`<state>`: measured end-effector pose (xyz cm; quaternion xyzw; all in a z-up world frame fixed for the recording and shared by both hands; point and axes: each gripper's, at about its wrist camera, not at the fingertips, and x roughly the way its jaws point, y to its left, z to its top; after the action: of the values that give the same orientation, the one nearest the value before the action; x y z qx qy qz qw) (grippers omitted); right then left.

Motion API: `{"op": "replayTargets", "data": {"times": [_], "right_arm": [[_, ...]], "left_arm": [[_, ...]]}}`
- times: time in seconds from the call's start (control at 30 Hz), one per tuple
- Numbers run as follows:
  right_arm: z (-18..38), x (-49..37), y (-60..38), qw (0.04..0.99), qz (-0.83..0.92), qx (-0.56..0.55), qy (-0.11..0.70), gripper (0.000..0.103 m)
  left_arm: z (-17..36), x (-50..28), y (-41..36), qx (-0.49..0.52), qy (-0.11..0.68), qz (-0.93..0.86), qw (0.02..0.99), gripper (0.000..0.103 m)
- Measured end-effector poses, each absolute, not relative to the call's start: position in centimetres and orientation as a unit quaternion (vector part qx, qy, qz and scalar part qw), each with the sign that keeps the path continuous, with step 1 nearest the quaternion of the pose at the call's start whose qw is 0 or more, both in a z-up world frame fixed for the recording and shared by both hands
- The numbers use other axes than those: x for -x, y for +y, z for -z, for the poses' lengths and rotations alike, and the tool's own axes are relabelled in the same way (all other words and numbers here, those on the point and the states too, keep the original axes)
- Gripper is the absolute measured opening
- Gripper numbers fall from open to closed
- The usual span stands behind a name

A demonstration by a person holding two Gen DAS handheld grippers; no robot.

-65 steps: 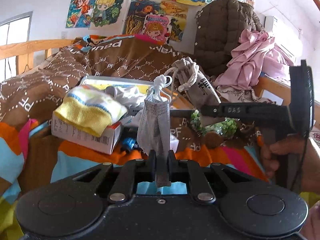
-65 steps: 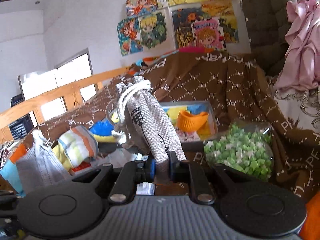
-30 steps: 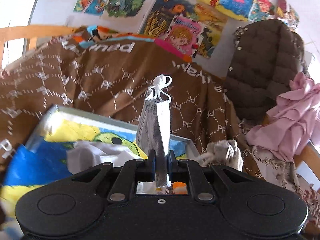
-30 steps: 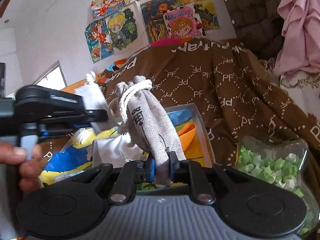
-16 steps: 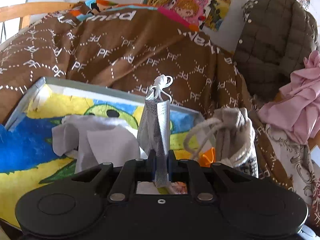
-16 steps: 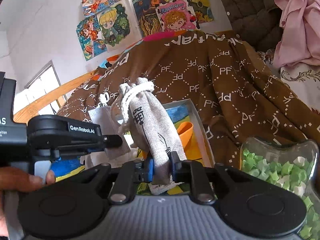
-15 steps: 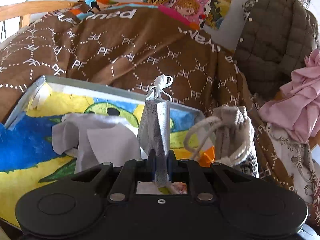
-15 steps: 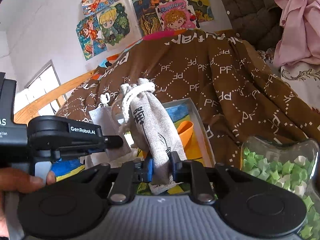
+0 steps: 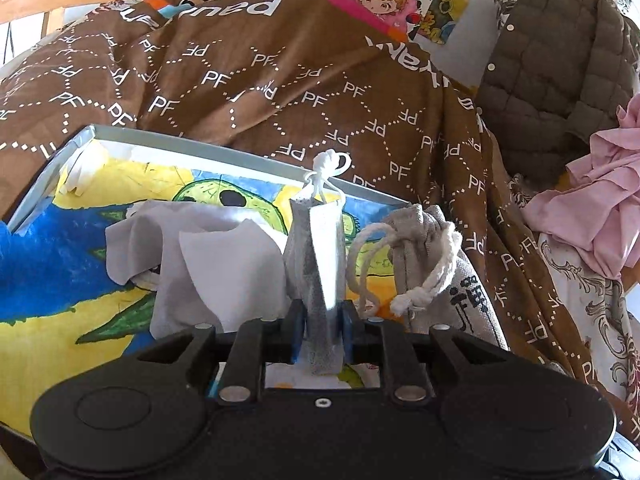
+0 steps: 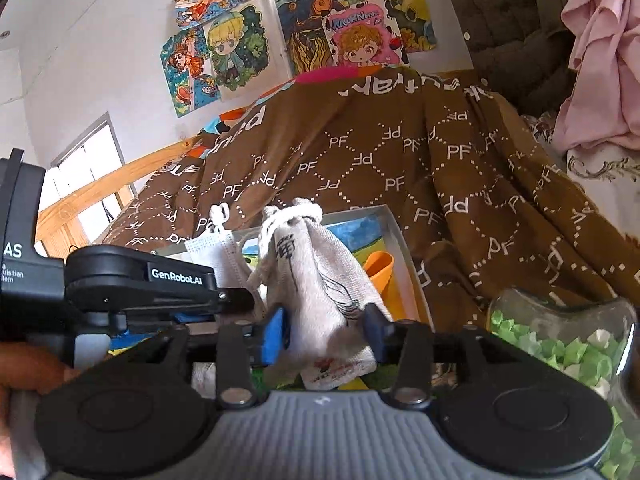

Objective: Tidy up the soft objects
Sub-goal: 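Open the left tool to drop the mask into the tray while the right tool releases the pouch, then move both open tools back toward the remaining pile beside the tray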

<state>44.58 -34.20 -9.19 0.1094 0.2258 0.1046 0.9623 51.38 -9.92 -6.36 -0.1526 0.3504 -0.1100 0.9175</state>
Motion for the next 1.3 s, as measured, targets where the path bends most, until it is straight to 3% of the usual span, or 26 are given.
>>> {"op": "replayTargets", "data": {"times": [0.1,0.2,0.37,0.5,0.73,0.87,1.3], "right_arm": [[9.1,-44.5,-34.2,0.963,-0.105,-0.106,0.225,0.059],[8.8,-44.3,-34.2,0.964,-0.104,-0.103,0.220,0.065],[8.1,-43.9,-34.6,0.967,-0.098,-0.103,0.211,0.083],[7.1,-43.4,-34.9,0.970,-0.094,-0.102,0.201,0.089],[4.4,-41.7,-35.2,0.976,-0.099,-0.105,0.163,0.100],[3.0,-40.5,-35.3,0.977,-0.102,-0.108,0.152,0.102],[-1.9,-33.6,-36.3,0.984,-0.106,-0.108,0.096,0.103]], "left_arm": [[6.0,-51.3,-9.9,0.155,0.351,0.106,0.917,0.023],[5.6,-51.1,-9.8,0.153,0.349,0.102,0.919,0.039],[4.9,-50.5,-9.5,0.153,0.348,0.084,0.921,0.065],[4.1,-49.8,-8.8,0.157,0.342,0.074,0.924,0.070],[1.3,-46.2,-7.8,0.145,0.275,0.052,0.949,0.097],[-0.5,-43.7,-7.1,0.140,0.231,0.046,0.962,0.102],[-5.0,-34.6,-6.6,0.097,0.134,0.045,0.985,0.102]]}}
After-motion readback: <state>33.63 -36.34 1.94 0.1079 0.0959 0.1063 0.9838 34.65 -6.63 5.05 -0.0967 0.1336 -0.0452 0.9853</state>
